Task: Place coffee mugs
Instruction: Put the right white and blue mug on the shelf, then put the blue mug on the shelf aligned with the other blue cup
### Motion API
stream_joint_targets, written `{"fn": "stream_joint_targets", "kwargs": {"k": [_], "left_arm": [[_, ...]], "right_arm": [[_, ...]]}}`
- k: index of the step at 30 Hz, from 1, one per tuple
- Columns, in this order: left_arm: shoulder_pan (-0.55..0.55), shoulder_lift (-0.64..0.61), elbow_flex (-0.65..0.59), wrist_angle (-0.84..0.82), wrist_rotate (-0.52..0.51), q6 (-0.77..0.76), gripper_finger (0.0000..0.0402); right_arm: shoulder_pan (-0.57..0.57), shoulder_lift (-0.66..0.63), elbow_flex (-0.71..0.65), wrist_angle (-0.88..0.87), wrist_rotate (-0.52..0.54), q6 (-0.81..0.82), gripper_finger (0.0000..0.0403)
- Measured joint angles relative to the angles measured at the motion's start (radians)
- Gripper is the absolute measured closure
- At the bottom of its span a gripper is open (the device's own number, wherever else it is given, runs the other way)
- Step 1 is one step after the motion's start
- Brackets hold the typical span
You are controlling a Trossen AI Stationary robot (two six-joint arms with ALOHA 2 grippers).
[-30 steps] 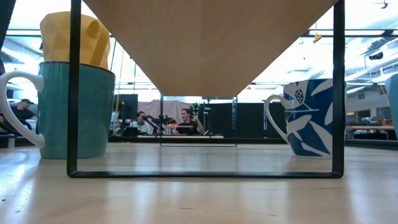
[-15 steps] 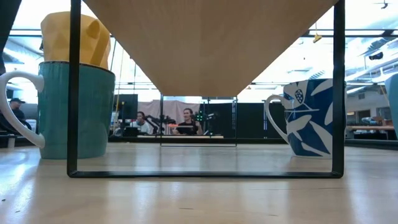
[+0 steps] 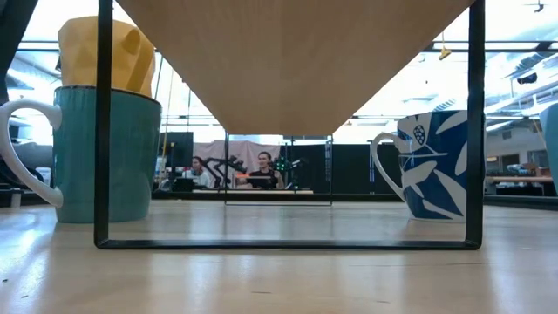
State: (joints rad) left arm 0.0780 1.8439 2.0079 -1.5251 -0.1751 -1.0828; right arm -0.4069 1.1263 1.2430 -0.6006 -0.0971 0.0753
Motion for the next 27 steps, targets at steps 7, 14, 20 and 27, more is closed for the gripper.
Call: {"fn": "stream_joint_targets", "kwargs": {"k": [7, 14, 20, 27], "left_arm": [[0.0, 0.0, -0.001, 0.003, 0.002, -0.043, 0.0351], [-0.001, 0.0, -0.002, 0.003, 0.004, -0.047, 0.032], [0.0, 0.0, -0.002, 0.002, 0.004, -0.05, 0.0296], [0.0, -0.002, -0.002, 0.003, 0.016, -0.034, 0.029]], "right_arm": [[0.0, 0.0, 0.0, 0.0, 0.0, 0.0, 0.0157], [0.0, 0.0, 0.0, 0.0, 0.0, 0.0, 0.0157], [0.0, 0.0, 0.0, 0.0, 0.0, 0.0, 0.0157], [0.0, 0.0, 0.0, 0.0, 0.0, 0.0, 0.0157]]}}
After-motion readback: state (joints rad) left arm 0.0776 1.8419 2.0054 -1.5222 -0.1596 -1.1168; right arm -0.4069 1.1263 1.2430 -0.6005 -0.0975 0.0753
